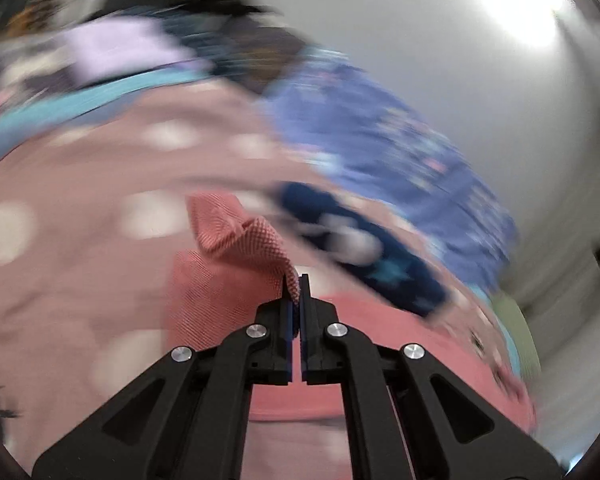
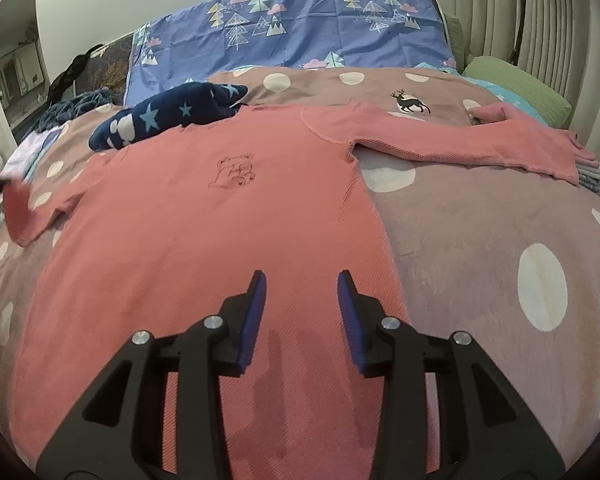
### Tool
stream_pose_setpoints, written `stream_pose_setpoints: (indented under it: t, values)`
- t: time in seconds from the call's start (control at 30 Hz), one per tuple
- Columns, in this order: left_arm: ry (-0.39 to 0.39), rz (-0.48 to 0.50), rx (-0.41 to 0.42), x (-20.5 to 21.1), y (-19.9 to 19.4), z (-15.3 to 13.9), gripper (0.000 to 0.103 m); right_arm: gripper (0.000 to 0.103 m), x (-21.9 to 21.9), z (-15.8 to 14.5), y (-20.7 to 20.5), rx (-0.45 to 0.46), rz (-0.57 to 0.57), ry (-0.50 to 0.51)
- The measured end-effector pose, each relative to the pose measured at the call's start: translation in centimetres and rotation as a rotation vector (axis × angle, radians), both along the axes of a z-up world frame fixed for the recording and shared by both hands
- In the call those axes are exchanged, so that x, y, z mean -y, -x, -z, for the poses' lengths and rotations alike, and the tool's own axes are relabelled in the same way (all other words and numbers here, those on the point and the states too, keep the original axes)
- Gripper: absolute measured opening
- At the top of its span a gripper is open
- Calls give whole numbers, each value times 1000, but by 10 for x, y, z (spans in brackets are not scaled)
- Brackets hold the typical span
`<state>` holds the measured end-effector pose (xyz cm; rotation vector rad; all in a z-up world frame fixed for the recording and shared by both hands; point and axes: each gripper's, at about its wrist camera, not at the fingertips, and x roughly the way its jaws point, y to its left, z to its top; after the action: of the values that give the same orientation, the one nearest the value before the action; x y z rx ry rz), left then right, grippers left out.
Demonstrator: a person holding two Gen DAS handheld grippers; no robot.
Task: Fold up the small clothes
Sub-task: 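Grasp the sweater side edge with the left gripper and fold it inward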
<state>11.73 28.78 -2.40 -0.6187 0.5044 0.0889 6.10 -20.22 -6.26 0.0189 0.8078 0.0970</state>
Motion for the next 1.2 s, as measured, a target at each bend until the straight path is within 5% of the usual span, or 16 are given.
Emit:
stream_pose_setpoints:
  t: [0.23, 0.4, 0.57, 0.73, 0.93, 1.2]
  values:
    - [-69, 421, 82, 170, -37, -25, 2, 42, 13, -2, -2, 9, 19, -3]
    - [-102, 574, -36, 248, -53, 22, 2, 42, 31, 4, -3, -22, 51, -36]
    - [-126, 645, -169, 278, -53, 72, 7, 46, 29, 5, -4, -15, 30, -18]
    - [-107, 679, -176, 272, -44, 79, 40, 46, 28, -2, -15, -27, -22, -71]
    - [-258, 619, -160, 250, -14, 66, 54, 46, 9, -12, -44, -97, -167, -228]
    - [-466, 336, -264, 161, 13, 68, 65, 56, -23, 19, -111, -261, -237, -322]
